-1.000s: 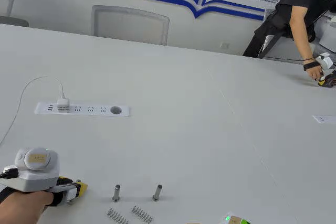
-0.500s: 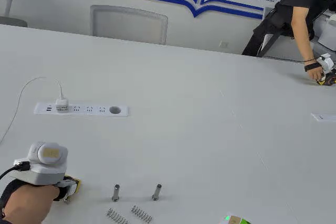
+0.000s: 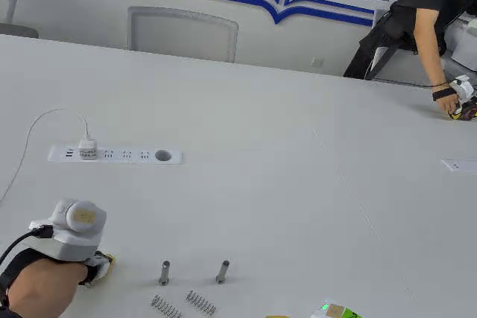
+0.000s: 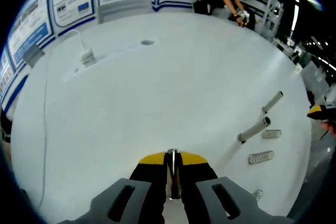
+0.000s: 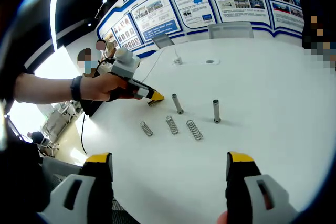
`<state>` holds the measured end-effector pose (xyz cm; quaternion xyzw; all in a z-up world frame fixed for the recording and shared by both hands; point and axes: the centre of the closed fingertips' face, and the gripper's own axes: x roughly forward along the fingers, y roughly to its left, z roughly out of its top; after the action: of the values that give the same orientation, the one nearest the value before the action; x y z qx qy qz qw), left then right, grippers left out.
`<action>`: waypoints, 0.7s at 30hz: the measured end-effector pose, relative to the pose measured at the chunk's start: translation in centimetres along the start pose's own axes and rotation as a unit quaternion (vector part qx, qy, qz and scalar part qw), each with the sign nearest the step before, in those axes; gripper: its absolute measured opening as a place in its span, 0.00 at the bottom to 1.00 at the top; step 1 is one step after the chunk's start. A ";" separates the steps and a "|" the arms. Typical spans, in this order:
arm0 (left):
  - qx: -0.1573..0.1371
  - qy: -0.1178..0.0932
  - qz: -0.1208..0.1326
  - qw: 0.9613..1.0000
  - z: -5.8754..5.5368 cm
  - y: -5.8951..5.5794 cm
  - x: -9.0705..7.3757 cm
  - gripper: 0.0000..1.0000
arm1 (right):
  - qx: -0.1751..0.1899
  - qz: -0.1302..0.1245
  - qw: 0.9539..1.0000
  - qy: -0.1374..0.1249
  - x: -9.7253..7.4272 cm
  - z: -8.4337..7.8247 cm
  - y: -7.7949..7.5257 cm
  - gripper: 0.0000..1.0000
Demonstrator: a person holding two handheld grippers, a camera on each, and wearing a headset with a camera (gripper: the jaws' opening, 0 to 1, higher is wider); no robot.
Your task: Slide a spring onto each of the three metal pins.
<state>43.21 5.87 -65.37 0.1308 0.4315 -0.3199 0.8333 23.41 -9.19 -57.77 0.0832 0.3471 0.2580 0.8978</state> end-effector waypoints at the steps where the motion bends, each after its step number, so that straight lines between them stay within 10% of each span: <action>1: -0.002 0.000 0.001 1.000 0.0 0.0 0.1 0.08 | 0.002 0.000 1.000 0.000 0.0 0.0 0.0 0.91; 9: 0.022 -0.006 0.019 1.000 0.1 0.6 0.5 0.08 | 0.005 0.000 1.000 -0.002 0.0 0.1 0.0 0.91; 21: -0.047 -0.048 0.015 0.998 1.1 0.7 -2.1 0.07 | 0.011 -0.007 1.000 -0.004 -0.4 0.1 -0.5 0.90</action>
<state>43.51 6.71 -63.06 0.0822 0.4038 -0.2929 0.8628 23.40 -9.80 -57.60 0.0912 0.3469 0.2478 0.9000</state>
